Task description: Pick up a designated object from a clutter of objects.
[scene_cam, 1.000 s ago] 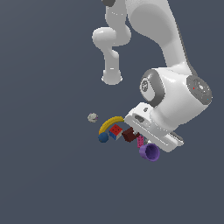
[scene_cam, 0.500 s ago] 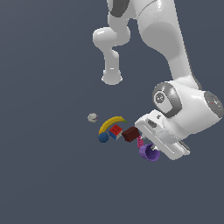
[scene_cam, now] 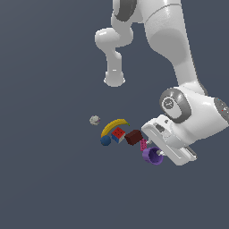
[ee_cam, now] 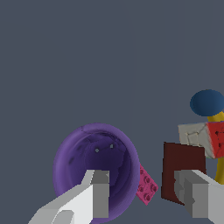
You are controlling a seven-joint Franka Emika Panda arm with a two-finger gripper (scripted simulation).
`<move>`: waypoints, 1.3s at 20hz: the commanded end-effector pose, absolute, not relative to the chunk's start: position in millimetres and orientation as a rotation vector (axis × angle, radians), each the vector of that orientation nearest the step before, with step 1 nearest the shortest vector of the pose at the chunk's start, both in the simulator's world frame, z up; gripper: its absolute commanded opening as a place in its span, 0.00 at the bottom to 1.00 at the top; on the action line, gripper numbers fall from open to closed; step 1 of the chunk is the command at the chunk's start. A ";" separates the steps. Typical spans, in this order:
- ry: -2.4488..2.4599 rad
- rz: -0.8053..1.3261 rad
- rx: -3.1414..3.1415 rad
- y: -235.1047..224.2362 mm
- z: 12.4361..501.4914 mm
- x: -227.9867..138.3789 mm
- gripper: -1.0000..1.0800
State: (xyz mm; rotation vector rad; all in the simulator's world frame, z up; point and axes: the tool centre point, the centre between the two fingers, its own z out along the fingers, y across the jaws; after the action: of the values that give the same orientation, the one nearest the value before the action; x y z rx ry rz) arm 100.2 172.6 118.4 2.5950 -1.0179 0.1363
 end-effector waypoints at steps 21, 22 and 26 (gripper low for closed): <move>-1.022 0.140 2.592 161.6 90.4 99.0 0.00; -1.022 0.140 2.592 161.6 90.4 99.0 0.00; -1.022 0.140 2.592 160.4 91.9 98.3 0.00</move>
State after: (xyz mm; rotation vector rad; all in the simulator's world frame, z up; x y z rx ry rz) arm 98.5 161.0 90.7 2.5918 -1.0219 0.1391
